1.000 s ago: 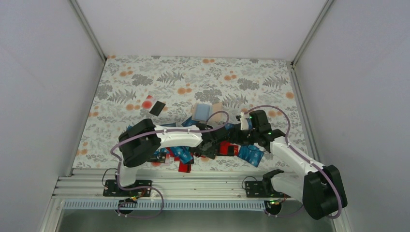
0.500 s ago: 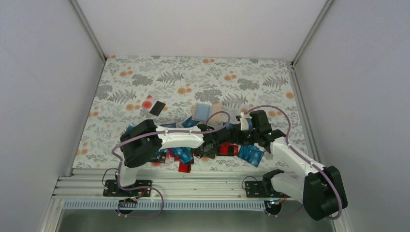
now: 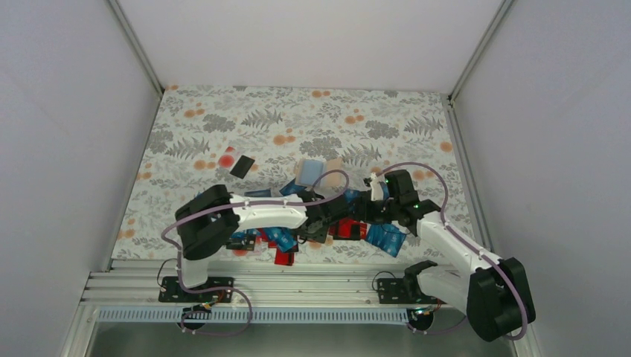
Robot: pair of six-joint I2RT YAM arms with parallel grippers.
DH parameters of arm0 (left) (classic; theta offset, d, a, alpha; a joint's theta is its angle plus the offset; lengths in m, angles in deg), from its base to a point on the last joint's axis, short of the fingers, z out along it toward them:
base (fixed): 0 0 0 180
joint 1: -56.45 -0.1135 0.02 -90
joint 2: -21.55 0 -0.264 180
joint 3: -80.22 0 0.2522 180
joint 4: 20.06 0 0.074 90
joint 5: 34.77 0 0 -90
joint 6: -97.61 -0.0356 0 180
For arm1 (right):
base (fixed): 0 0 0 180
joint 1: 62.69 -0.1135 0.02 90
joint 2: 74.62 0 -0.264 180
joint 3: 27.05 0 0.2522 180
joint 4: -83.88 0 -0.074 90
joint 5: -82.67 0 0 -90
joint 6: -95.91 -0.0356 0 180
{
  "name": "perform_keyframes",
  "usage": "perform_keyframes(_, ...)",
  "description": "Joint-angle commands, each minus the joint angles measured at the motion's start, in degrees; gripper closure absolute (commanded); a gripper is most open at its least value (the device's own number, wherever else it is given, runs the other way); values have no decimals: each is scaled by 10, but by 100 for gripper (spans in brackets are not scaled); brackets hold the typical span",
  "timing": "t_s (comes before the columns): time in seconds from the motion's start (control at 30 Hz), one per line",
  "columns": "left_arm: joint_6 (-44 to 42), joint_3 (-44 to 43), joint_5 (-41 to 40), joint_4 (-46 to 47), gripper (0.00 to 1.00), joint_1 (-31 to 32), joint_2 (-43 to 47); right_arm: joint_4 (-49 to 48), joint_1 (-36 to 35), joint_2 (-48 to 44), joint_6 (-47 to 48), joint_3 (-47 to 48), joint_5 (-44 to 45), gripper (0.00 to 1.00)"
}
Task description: Put the credit cards into the card holder
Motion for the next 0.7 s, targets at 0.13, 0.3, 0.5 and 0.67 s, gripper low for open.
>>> perform_keyframes(0.13,-32,22,-44,43,41,0,123,-16,-4,-31,-30,29,-11,46)
perform_keyframes(0.3,-63,28,-64,71,40,-7,170,-62,-4,-34,-61,41,-46,46)
perform_keyframes(0.5,-95,33,-57,114,40,-14,202,-107,-5,-24,-86,51,-89,45)
perform_keyframes(0.67,-115,39,-43,141,40,-15,214,-124,-5,-17,-95,56,-102,47)
